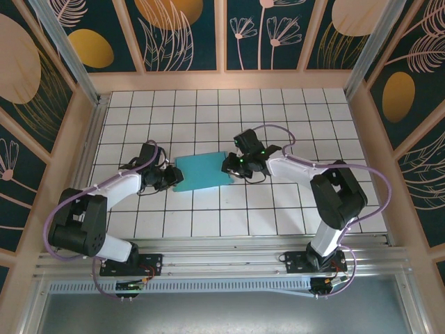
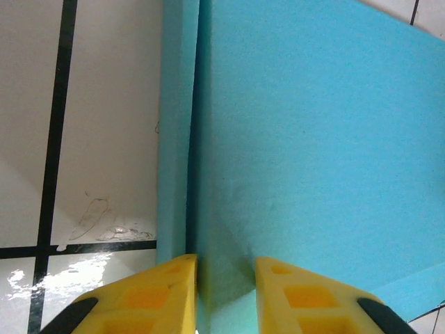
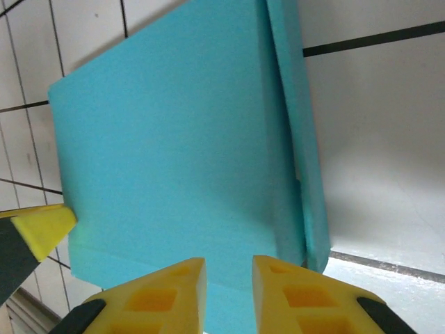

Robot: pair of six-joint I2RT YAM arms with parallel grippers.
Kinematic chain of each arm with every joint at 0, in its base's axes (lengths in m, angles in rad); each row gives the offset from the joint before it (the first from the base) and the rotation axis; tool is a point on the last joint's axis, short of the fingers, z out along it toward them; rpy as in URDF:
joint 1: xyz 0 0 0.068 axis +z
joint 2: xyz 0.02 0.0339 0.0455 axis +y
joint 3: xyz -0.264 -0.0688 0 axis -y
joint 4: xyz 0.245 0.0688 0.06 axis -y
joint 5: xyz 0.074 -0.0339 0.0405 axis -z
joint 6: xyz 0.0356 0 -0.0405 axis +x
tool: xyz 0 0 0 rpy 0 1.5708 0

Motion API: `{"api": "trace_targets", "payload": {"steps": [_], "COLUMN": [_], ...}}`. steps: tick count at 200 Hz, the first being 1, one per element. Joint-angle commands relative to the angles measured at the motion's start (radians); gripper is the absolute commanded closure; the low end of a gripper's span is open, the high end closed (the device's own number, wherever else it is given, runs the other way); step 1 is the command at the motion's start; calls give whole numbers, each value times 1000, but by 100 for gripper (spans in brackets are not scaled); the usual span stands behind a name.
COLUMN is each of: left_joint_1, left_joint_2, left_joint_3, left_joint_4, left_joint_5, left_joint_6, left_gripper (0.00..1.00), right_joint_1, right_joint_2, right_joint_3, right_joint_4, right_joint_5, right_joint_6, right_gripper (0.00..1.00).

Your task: Fold the paper box

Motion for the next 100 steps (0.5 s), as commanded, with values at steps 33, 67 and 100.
{"api": "trace_targets", "payload": {"steps": [33,67,100], "left_joint_1": [-6,-5,-5], "left_joint_2": [11,-26,-85], "left_joint_3": [-30,4,77], "left_joint_4": [6,-19,-123], "left_joint_5": [-90,-64,-209], "left_joint_6": [26,34,77], "left_gripper": [60,53,49], "right_joint_1": [10,10,2], "right_joint_2": [46,12,3], "right_joint_3": [-48,-13,49], "right_joint_4": [27,-9,-58], "right_joint_5": [116,95,158], "right_joint_6": [-9,-22,-73], "right_gripper": [75,72,67]}}
